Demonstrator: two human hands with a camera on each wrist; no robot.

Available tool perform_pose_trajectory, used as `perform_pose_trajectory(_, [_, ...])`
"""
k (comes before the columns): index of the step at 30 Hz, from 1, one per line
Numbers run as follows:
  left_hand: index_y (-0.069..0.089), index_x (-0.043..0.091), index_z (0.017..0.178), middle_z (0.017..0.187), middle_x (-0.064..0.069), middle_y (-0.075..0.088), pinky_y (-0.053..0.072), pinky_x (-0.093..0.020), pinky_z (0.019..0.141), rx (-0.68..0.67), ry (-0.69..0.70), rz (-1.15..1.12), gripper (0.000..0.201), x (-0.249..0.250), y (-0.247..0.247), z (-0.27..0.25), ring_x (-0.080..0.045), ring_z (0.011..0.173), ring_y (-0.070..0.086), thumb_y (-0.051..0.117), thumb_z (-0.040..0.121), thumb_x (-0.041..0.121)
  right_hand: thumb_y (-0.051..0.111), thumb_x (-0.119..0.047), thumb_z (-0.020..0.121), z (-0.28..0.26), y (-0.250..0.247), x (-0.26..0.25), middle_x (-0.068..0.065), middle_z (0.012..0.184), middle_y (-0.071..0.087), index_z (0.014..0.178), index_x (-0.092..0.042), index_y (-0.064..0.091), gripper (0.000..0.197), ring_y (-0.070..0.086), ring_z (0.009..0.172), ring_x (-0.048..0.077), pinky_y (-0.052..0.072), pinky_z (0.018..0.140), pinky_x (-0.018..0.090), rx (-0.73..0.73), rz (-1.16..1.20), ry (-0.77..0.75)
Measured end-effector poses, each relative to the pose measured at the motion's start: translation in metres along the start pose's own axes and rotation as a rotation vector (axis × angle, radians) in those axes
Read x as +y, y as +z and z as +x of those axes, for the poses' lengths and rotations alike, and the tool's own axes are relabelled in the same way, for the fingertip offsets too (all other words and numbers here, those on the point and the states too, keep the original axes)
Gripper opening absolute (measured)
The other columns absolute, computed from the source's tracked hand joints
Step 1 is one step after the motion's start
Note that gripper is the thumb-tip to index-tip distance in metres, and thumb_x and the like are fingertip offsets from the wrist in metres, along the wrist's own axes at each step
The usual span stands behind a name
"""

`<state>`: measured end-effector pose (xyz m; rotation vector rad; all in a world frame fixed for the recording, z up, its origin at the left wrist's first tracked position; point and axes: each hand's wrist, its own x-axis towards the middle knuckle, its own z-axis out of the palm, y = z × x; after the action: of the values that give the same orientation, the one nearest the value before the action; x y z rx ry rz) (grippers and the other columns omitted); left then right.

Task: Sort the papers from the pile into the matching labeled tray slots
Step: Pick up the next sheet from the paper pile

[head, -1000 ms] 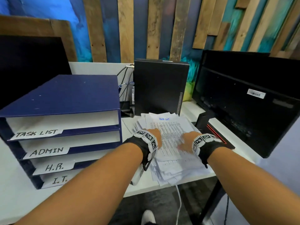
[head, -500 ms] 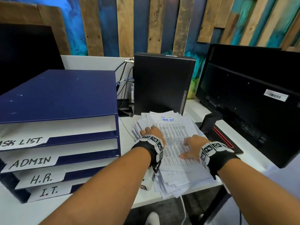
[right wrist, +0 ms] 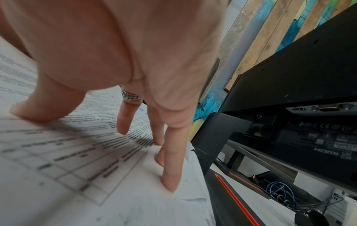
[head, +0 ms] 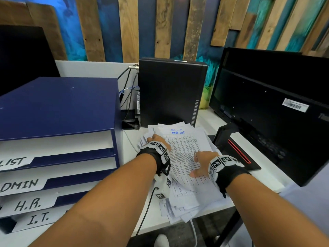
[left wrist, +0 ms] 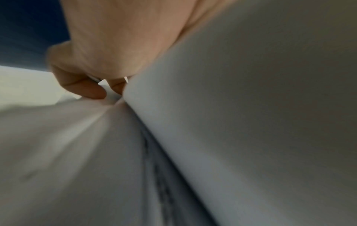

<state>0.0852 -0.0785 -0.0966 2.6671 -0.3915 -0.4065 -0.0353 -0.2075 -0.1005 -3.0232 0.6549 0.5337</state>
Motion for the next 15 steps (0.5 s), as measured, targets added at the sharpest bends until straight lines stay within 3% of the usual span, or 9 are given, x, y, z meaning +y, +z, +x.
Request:
perform_pose_trajectory(3, [0.051, 0.002, 0.130, 0.128, -0.015, 0.055, 0.045, -0.037, 0.097, -0.081, 0.052, -0.041, 0.033, 0.001, -0.007, -0.001, -0.032, 0.117, 0.055, 0.040, 0.099, 0.010, 0.072, -0.063, 0.079, -0.001, -0.001, 0.000, -0.001, 0.117, 0.064, 0.121, -0.022, 0.051, 0.063, 0.062, 0.104, 0.021, 0.050, 0.098, 0.038, -0.006, 0.003, -0.010])
perform_pose_trajectory(5, [0.051, 0.000, 0.130, 0.130, -0.017, 0.056, 0.046, -0.035, 0.094, -0.007, -0.018, -0.226, 0.035, -0.003, -0.003, 0.006, -0.033, 0.118, 0.056, 0.048, 0.098, 0.015, 0.071, -0.064, 0.079, -0.001, 0.000, 0.001, -0.001, 0.119, 0.063, 0.122, -0.022, 0.051, 0.064, 0.061, 0.106, 0.022, 0.048, 0.099, 0.039, -0.008, 0.023, -0.013])
perform_pose_trajectory(7, [0.053, 0.003, 0.131, 0.133, -0.018, 0.054, 0.046, -0.037, 0.098, 0.087, -0.014, -0.218, 0.041, -0.004, -0.003, 0.011, -0.034, 0.121, 0.055, 0.057, 0.095, 0.024, 0.068, -0.064, 0.081, -0.003, -0.001, 0.001, 0.000, 0.124, 0.062, 0.126, -0.020, 0.050, 0.065, 0.060, 0.112, 0.022, 0.045, 0.103, 0.039, -0.009, 0.030, -0.014])
perform_pose_trajectory(9, [0.058, 0.008, 0.123, 0.126, -0.015, 0.057, 0.046, -0.033, 0.092, 0.120, -0.009, -0.291, 0.034, -0.006, -0.006, 0.012, -0.032, 0.117, 0.057, 0.058, 0.096, 0.029, 0.065, -0.060, 0.087, -0.010, -0.004, 0.000, 0.000, 0.130, 0.059, 0.132, -0.017, 0.049, 0.064, 0.057, 0.119, 0.023, 0.039, 0.108, 0.039, -0.003, 0.045, -0.017])
perform_pose_trajectory(12, [0.058, 0.010, 0.097, 0.096, -0.011, 0.059, 0.041, -0.028, 0.071, 0.176, 0.079, -0.363, 0.014, -0.008, -0.013, 0.006, -0.029, 0.095, 0.060, 0.058, 0.097, 0.024, 0.064, -0.056, 0.089, -0.021, -0.005, 0.002, -0.001, 0.135, 0.056, 0.138, -0.018, 0.047, 0.064, 0.052, 0.126, 0.021, 0.034, 0.113, 0.039, 0.011, 0.122, 0.001])
perform_pose_trajectory(15, [0.058, 0.003, 0.087, 0.086, -0.009, 0.058, 0.041, -0.024, 0.063, 0.249, 0.138, -0.478, 0.015, -0.012, -0.011, -0.003, -0.021, 0.076, 0.054, 0.058, 0.096, 0.016, 0.067, -0.054, 0.087, -0.030, -0.007, 0.008, 0.002, 0.148, 0.046, 0.151, -0.018, 0.036, 0.079, 0.045, 0.136, 0.027, 0.039, 0.113, 0.044, 0.127, 0.291, 0.083])
